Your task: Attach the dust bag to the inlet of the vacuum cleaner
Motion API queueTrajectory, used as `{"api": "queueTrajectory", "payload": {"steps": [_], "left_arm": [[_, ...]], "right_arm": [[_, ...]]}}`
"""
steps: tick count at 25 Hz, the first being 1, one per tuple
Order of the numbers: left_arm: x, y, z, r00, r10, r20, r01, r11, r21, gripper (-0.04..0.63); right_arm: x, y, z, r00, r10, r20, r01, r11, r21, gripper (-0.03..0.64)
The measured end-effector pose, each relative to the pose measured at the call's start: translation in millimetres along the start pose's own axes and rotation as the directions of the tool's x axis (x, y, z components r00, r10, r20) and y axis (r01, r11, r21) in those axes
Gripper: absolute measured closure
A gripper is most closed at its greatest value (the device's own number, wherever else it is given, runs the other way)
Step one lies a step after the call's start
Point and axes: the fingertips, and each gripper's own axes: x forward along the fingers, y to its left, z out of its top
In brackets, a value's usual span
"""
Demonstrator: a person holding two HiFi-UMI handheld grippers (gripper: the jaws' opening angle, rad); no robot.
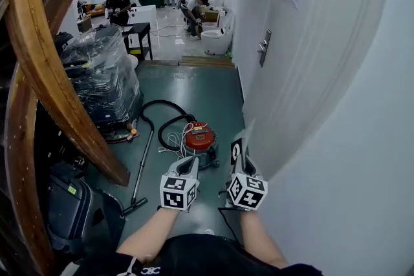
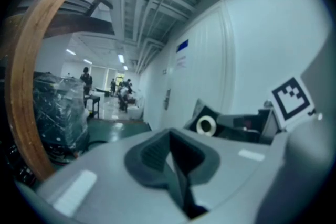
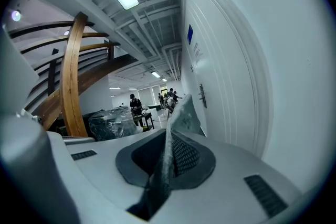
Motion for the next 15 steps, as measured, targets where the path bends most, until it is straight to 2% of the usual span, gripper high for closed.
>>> {"api": "queueTrajectory", "payload": {"steps": [9,15], "left_arm": [[66,-9,9,1.0,0.011,-0.01,-0.011,1.0,-0.006,0.6],[90,-7,2,1.0,0.005,-0.014,-0.006,0.997,-0.076,0.598]], "right_arm": [[53,-41,13,0.999,0.028,-0.029,-0.028,1.0,0.014,0.598],[69,-51,16,0.998,0.033,-0.044,-0.033,0.999,0.01,0.598]]}}
